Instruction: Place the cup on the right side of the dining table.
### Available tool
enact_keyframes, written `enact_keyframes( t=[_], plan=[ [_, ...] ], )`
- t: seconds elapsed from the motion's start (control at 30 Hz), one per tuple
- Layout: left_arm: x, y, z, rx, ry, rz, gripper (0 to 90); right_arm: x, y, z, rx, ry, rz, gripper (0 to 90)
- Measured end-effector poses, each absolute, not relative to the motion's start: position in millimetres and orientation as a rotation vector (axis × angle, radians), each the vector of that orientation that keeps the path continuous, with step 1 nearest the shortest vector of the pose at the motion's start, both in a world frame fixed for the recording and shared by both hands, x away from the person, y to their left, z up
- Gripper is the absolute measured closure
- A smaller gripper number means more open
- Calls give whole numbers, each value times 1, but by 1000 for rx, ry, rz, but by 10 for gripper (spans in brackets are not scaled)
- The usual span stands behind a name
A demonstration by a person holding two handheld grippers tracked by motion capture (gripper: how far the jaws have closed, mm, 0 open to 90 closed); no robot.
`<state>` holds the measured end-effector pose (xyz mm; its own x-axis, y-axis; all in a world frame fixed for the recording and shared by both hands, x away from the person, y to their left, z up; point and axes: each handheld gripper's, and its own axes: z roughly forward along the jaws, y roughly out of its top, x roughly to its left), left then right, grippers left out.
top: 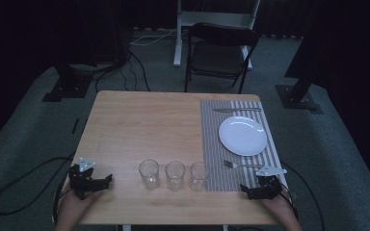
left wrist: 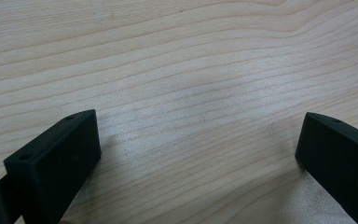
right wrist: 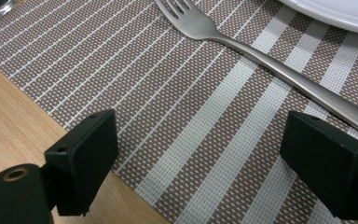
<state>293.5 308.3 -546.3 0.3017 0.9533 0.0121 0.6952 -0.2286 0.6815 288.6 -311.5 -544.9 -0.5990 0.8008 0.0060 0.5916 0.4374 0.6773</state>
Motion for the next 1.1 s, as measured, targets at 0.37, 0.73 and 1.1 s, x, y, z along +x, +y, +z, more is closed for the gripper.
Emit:
enact_keyframes(
  t=[0.37,0.73,1.1],
  plan=[
    [294,308,-546,2004,1461,589,3,283,-307,-539,1151,2425,947,126],
    [294,308,-546,2004,1461,589,3,285,-304,-525,1131,2466,1010,128],
    [294,308,-546,2004,1461,589,3,285,-295,-506,1084,2471,1103,128]
  ],
)
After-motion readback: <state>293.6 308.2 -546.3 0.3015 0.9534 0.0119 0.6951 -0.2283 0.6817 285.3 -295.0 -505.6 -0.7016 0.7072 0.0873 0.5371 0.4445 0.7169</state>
